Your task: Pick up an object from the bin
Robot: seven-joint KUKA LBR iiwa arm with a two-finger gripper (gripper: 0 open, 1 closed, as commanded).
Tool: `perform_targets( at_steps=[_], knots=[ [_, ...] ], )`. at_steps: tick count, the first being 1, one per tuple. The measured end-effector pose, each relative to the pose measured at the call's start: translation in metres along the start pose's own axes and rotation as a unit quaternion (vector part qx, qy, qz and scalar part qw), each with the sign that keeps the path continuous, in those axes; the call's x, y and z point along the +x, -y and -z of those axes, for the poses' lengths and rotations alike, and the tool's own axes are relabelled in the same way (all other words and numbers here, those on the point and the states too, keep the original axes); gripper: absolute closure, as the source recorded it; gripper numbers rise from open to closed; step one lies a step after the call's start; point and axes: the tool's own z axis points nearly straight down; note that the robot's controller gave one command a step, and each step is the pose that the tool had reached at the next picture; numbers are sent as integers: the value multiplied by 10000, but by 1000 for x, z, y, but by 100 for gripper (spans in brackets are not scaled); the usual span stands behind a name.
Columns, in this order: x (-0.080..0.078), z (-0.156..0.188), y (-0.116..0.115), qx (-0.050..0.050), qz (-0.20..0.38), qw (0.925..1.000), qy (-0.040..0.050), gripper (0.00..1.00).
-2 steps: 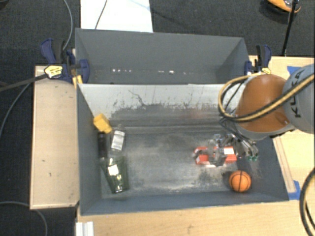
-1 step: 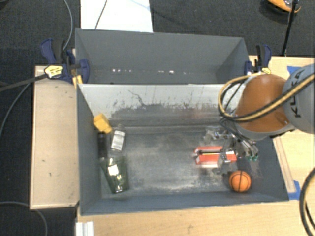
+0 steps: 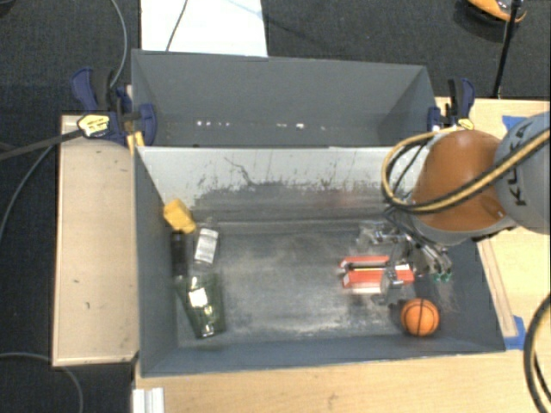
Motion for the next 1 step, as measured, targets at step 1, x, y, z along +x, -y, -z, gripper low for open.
perform_targets(
  at_steps=[1],
  knots=[
    [-20, -28, 11, -11, 463, 9989, -3, 100]
  ],
)
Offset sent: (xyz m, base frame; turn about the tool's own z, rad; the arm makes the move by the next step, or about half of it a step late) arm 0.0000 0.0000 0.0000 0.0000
